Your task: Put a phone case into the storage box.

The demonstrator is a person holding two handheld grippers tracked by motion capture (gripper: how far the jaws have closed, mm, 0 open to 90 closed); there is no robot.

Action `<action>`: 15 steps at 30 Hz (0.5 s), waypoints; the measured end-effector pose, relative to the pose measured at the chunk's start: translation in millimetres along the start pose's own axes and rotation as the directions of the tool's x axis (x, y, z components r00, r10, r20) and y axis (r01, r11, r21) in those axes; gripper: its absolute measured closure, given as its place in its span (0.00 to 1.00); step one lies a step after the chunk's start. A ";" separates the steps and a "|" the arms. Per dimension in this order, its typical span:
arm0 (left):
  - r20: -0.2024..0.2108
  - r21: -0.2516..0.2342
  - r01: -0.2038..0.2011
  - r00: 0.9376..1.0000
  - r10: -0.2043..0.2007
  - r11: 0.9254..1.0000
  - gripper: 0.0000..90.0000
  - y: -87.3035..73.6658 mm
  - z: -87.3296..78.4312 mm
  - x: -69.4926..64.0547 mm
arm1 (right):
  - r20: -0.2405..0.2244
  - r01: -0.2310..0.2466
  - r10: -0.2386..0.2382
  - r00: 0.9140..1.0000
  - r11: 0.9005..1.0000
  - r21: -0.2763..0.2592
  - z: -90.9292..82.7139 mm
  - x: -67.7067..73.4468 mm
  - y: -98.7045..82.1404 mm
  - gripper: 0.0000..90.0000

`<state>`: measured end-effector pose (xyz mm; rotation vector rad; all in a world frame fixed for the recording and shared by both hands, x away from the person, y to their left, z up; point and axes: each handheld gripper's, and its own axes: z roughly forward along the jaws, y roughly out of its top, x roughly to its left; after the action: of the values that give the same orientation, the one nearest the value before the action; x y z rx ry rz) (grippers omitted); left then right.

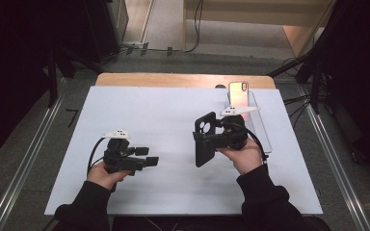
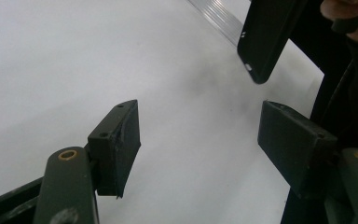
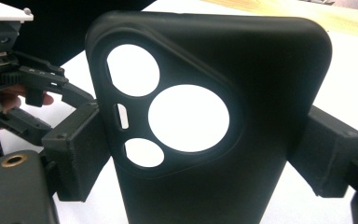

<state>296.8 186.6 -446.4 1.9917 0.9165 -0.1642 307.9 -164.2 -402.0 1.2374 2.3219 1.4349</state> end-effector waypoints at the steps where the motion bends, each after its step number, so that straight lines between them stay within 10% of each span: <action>1: -0.004 0.004 -0.003 1.000 0.003 1.000 0.34 -1.5 -1.4 1.3 | 0.000 0.004 -0.004 1.000 1.000 -0.001 -1.4 -0.3 1.0 0.14; 15: -0.041 0.025 0.006 0.999 -0.005 1.000 0.34 -19.0 -16.6 6.9 | 0.005 0.020 -0.020 1.000 1.000 -0.009 -27.7 -16.1 17.5 0.14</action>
<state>285.4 209.3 -452.9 2.0223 0.9507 -0.1388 314.3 -190.8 -377.8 1.2106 2.3150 1.4331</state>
